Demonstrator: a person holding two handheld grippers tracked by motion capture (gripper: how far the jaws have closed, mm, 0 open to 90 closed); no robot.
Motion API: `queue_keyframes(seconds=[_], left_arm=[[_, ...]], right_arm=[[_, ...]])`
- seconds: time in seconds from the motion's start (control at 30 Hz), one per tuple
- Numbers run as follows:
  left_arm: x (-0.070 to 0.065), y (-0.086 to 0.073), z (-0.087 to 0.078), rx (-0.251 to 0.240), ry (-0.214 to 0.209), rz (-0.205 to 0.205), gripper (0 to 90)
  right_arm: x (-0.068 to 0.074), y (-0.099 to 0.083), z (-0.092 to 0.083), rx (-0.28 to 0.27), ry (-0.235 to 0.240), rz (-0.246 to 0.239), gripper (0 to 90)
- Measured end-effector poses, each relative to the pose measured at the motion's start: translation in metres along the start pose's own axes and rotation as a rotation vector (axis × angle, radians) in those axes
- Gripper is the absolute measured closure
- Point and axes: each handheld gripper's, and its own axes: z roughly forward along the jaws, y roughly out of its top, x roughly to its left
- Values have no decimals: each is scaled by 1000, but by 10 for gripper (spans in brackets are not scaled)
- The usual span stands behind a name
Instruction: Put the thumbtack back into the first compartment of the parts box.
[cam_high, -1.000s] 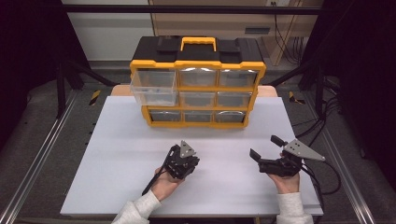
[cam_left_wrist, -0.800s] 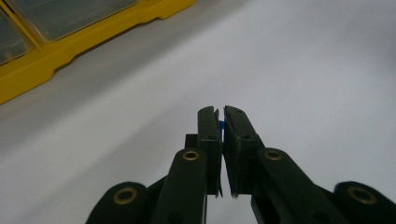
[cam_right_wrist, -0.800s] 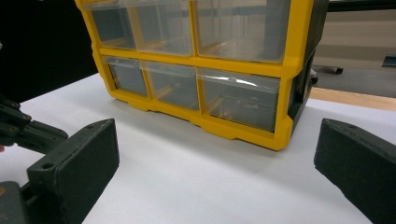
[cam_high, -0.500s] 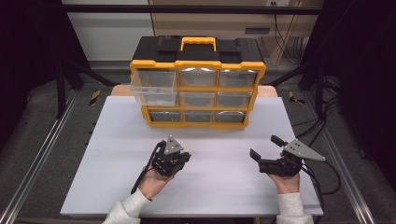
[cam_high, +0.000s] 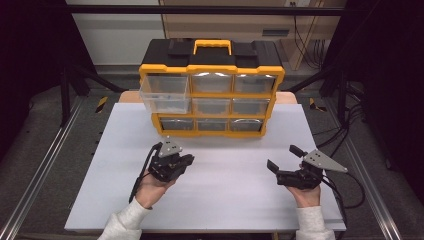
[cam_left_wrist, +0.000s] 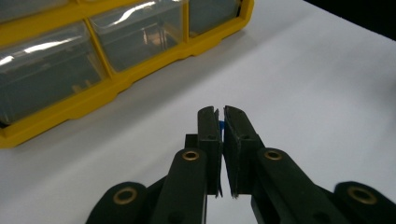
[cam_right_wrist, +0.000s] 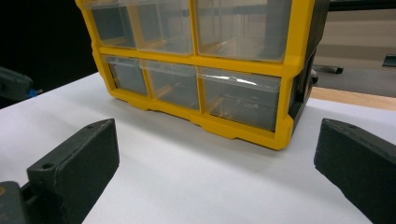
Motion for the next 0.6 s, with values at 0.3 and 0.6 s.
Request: queue_keyframes(seconds=[0.3,0.6], left_arm=[[10,14,-18,-31,21,11,853],[15,29,-31,-50,39,33,853]], right_arm=[[0,0,1,7,1,0,5],[0,0,1,8,-1,1,5]])
